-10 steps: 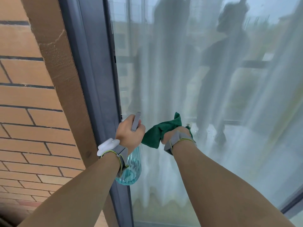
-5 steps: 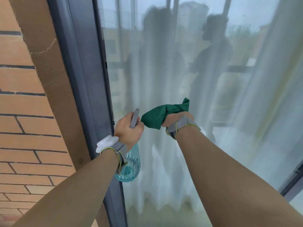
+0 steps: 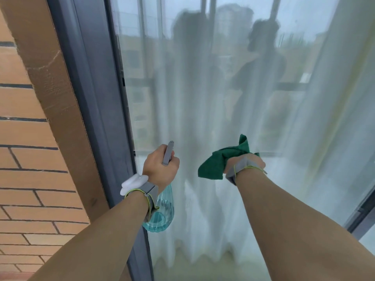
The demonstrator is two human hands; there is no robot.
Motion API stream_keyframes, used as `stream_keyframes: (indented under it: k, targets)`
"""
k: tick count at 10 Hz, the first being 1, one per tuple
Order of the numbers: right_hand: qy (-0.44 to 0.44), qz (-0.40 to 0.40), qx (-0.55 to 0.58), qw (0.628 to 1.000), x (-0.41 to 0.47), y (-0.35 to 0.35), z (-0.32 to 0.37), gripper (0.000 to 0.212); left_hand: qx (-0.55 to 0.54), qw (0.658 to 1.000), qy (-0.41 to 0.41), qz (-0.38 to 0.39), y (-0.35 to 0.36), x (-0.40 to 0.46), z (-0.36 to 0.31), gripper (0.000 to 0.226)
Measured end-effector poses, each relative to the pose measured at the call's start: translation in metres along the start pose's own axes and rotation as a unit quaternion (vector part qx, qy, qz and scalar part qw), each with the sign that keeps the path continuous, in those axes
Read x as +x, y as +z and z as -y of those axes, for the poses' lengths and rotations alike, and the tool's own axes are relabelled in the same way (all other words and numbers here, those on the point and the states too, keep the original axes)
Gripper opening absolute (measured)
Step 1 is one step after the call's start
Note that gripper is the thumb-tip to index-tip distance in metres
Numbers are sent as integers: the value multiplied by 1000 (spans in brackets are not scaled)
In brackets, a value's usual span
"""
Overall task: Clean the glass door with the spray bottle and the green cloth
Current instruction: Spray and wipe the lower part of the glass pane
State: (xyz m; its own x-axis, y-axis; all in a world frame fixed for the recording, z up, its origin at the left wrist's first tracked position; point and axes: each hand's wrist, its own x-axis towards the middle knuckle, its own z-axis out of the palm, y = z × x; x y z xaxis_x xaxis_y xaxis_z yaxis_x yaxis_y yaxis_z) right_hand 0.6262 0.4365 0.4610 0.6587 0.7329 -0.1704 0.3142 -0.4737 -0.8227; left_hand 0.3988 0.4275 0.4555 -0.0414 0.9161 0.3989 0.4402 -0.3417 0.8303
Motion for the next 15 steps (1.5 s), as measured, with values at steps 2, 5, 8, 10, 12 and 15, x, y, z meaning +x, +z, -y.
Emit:
stream_keyframes:
  k: [2,5,8,10,12,15]
  targets:
    - [12,179,-348,920,-42,-24,-24,38,-4,1000,7,11,10,-10,-2,6]
    - [250,146,577,764,-33,-6,-119,58,-10,998,-35,48,53,-37,-3,29]
    - [177,254,578,755,-7,-26,-141,34,-29,997,-65,38,117,-63,-32,31]
    - [241,286,471,799,23,-37,-170,40,-17,998,-59,33,151,-74,-50,9]
    - [234,386,472,757,40,-46,-182,38,-19,998,-61,7,178,-82,-57,6]
    - [175,459,494,717,54,-61,-198,50,-22,997,-74,-16,207,-91,-73,6]
